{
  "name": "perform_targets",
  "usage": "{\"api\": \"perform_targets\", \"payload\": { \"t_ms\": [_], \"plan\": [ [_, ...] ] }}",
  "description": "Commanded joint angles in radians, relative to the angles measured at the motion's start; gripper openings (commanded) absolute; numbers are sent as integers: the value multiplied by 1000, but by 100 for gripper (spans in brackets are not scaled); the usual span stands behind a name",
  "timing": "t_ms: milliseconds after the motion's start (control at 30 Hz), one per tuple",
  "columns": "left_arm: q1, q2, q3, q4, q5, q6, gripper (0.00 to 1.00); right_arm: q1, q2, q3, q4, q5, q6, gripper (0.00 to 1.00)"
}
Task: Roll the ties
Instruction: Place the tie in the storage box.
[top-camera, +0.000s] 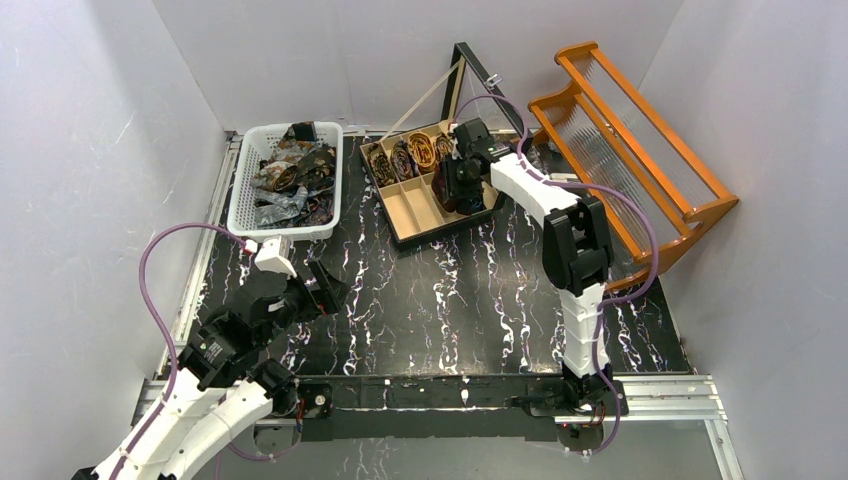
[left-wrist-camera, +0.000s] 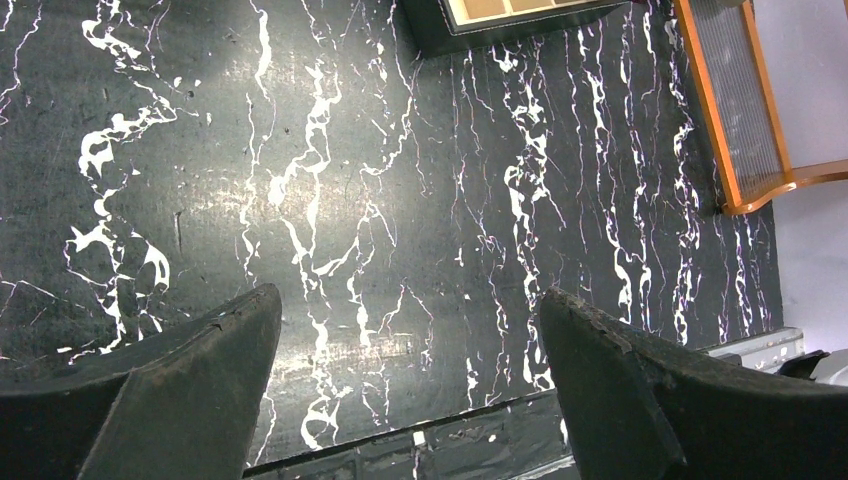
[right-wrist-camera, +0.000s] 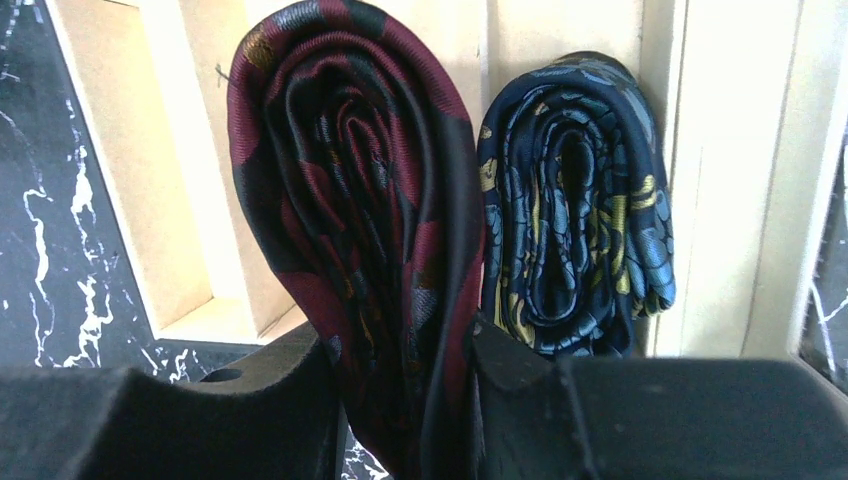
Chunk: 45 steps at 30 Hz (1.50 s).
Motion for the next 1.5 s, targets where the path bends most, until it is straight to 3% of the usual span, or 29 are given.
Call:
{"api": "perform_targets", "payload": {
  "t_ms": [0,633,933,1400,1467],
  "plan": [
    [4,7,-9,3,5,12,98,11,34,53,6,20,19,1],
    [4,-12,-16,7,-4,6,98,56,130,88,3,166,-7,1],
    [4,-1,-18,10,3,7,98,67,148,109,-5,210,-19,20],
    [4,4,-18,13,7,11,98,74,218,173,-25,256,-26,22],
    [4,1,-19,14,5,10,98,75,213,171,-27,250,-24,26]
  ]
}}
